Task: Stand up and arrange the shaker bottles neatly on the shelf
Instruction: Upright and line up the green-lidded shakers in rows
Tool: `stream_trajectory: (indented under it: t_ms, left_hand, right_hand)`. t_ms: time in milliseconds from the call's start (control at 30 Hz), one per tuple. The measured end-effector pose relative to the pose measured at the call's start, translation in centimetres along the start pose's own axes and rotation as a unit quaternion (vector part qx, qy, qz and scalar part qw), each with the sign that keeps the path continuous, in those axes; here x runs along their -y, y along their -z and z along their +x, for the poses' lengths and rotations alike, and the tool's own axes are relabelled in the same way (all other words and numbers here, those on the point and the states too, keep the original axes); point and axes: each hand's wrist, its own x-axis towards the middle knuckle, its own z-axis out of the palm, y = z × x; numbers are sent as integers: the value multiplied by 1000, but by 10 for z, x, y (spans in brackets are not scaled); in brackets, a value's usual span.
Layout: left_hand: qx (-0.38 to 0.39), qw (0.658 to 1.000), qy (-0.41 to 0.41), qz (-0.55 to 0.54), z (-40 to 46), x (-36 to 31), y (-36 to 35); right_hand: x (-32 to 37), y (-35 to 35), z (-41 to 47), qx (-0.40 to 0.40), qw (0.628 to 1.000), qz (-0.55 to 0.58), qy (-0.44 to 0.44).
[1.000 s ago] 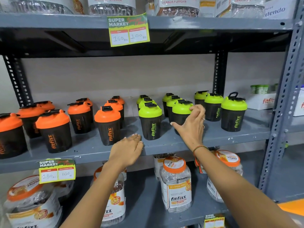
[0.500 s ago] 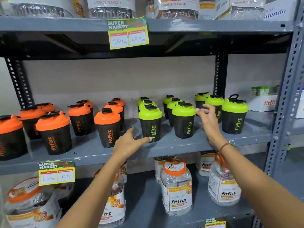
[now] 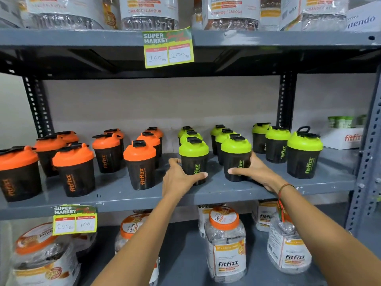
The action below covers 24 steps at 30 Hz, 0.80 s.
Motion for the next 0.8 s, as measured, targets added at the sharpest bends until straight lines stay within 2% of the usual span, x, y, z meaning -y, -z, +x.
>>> stream_trajectory:
  t_ms: [333, 633, 800]
  left_hand:
    - [41, 997, -21, -63, 1, 12, 8]
    - [6, 999, -37, -28, -3, 10, 4]
    - [1, 999, -39, -21, -4, 10, 4]
  right_hand:
    - [-4, 13, -9, -9, 999, -27, 15]
    - [-5, 9, -13, -25, 998, -44, 29]
    - [-2, 10, -16, -6, 999, -28, 29]
